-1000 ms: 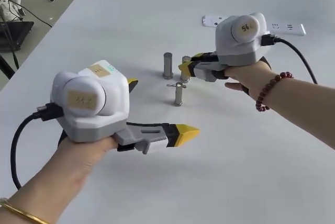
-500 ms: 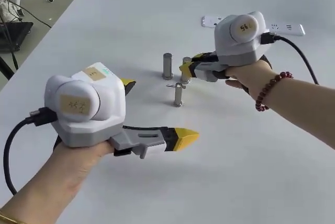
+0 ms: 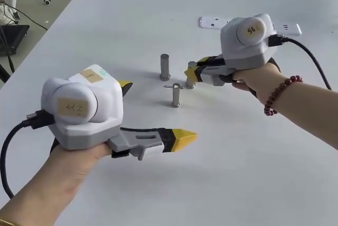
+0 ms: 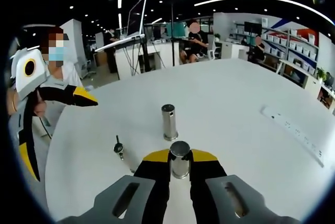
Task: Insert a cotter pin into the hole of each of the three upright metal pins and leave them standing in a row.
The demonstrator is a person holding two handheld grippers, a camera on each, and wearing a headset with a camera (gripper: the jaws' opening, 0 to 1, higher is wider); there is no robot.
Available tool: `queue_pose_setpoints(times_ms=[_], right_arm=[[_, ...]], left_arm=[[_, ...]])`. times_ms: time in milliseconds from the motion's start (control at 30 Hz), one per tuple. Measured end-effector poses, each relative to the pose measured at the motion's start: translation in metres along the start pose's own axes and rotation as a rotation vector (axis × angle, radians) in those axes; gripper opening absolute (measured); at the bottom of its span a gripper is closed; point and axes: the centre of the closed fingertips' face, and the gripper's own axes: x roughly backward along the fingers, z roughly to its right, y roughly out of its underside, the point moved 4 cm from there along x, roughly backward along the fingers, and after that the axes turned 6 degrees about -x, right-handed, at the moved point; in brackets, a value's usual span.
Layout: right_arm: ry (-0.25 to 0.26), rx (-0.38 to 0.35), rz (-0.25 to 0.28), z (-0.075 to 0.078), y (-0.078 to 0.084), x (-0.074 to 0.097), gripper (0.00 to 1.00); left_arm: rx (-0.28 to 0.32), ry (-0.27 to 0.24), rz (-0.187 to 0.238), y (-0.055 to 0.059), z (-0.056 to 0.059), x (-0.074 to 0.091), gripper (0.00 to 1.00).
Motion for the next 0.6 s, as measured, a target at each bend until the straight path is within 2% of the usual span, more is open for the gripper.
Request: queue_pose_setpoints(times_ms=[333,433,500,600], right_arm=[[-0.035,0.029,0.016,-0.010,0.005,0.024,0.08],[-0.054,0.053,0.014,-0.018,0.007,0.033,0.08],[-0.061,0.062,0.010,-0.021,0.009,0.036,0.08],[-0.073,0.071,0.008,-0.016,0.009,0.036,0.08]], left_arm=[[-0.012,-0.004,0.002,-0.001,0.003,0.002,0.99],[-0.003,-0.003,0.028,-0.005,0.005,0.003,0.99],[-0.009,-0.006,0.027,-0.005,0.005,0.004,0.99],[-0.017,-0.004,0.020,-0.004,0.006,0.004,0.99]])
